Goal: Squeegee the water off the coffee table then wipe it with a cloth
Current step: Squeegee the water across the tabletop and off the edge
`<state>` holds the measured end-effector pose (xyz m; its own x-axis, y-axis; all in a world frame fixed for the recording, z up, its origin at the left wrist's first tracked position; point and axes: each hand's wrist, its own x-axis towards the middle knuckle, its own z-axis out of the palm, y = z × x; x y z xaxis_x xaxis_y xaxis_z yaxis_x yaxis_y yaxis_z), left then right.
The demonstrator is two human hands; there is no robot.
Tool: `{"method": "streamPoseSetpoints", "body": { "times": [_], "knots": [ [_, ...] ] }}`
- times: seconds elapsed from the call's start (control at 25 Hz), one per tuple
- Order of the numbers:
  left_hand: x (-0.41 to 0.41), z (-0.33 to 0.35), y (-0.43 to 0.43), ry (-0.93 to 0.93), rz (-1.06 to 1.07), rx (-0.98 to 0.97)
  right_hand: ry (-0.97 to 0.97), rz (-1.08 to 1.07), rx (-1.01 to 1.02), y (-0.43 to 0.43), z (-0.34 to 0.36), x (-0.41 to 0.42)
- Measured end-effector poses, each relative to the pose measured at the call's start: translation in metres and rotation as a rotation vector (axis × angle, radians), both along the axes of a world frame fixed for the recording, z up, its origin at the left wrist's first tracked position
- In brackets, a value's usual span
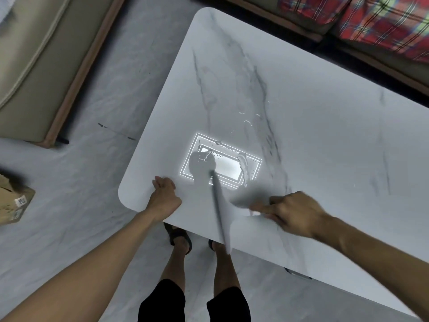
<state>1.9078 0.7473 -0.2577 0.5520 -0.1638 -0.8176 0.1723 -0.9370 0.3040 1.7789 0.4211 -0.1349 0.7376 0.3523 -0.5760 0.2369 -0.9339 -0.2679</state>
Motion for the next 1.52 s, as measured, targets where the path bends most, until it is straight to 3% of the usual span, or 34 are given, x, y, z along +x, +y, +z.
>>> {"method": "streamPoseSetpoints", "body": {
  "times": [0.2, 0.44, 0.68, 0.8, 0.88, 1.0, 1.08, 1.16, 1.36, 1.52],
  "knots": [
    [0.004, 0.001, 0.001, 0.038, 0.014, 0.009, 0.059, 0.195, 0.054, 0.077, -0.036, -0.003],
    [0.005, -0.002, -0.009, 0.076, 0.027, 0.049, -0.063, 0.133, 0.015, 0.003, -0.03, -0.018],
    [0.008, 0.01, -0.015, 0.113, 0.074, 0.065, -0.099, -0.051, -0.175, -0.07, -0.005, -0.026],
    [0.007, 0.023, -0.015, -0.172, 0.135, 0.143, -0.119, -0.007, -0.126, -0.066, 0.008, -0.017],
    [0.01, 0.032, -0.012, -0.366, 0.2, 0.191, -0.166, 0.147, -0.056, -0.035, 0.006, 0.002],
    [0.02, 0.035, 0.001, -0.417, 0.275, 0.179, -0.101, 0.345, 0.09, 0.046, -0.02, 0.034],
    [0.03, 0.033, 0.014, -0.385, 0.318, 0.131, -0.024, 0.365, 0.12, 0.093, -0.038, 0.062],
    [0.038, 0.031, 0.026, -0.354, 0.34, 0.088, -0.066, 0.374, 0.112, 0.115, -0.052, 0.091],
    [0.04, 0.025, 0.028, -0.294, 0.313, 0.064, -0.109, 0.15, 0.03, 0.076, -0.055, 0.131],
    [0.032, 0.021, -0.004, -0.245, 0.143, -0.075, -0.094, -0.115, 0.014, 0.014, -0.043, 0.116]
  ]
}}
